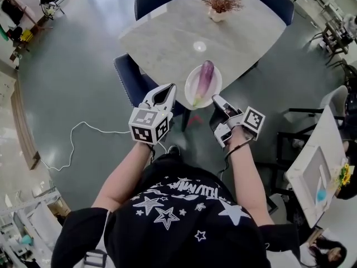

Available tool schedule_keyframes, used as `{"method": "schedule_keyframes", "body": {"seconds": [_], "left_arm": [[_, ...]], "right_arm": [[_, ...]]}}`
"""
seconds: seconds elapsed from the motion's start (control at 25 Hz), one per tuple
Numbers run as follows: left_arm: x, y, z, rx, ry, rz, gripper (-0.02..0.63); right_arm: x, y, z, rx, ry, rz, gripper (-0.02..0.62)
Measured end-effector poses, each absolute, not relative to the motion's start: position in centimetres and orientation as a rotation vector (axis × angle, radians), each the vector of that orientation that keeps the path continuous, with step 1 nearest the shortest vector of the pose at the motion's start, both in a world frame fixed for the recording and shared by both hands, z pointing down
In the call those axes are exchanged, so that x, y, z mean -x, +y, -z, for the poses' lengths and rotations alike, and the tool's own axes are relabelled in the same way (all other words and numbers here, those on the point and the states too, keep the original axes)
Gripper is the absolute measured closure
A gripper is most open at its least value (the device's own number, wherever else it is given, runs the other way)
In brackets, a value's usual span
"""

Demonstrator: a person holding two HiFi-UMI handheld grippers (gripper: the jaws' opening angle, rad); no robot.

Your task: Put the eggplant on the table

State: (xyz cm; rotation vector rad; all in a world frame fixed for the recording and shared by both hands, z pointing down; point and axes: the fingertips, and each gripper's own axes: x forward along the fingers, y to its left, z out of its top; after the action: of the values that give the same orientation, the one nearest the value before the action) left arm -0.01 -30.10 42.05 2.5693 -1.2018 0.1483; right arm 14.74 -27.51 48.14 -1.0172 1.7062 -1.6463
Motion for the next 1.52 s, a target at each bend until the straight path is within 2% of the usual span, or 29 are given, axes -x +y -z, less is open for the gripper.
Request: {"method": "schedule_keyframes", "body": {"seconds": [0.36,1.12,1.52], "left_arm": [[1.8,-34.8,-42.8,-2.552,-1.157,-0.122,0.598],[-2.0,-47.2,-42.0,-2.459,-1.397,-0.106,0.598],[-4.2,-51.2,-43.8,-2.377,-1.481,-0.151,0.598]], "right_arm": [[-12.9,-31.5,-48.8,1.064,1.679,1.657,0.572],[-19.0,-47.0,-50.7,0.971,1.792,1.748,0.572],[-20.6,-51.9,-55.9,0.955,1.838,1.908,0.572]]}}
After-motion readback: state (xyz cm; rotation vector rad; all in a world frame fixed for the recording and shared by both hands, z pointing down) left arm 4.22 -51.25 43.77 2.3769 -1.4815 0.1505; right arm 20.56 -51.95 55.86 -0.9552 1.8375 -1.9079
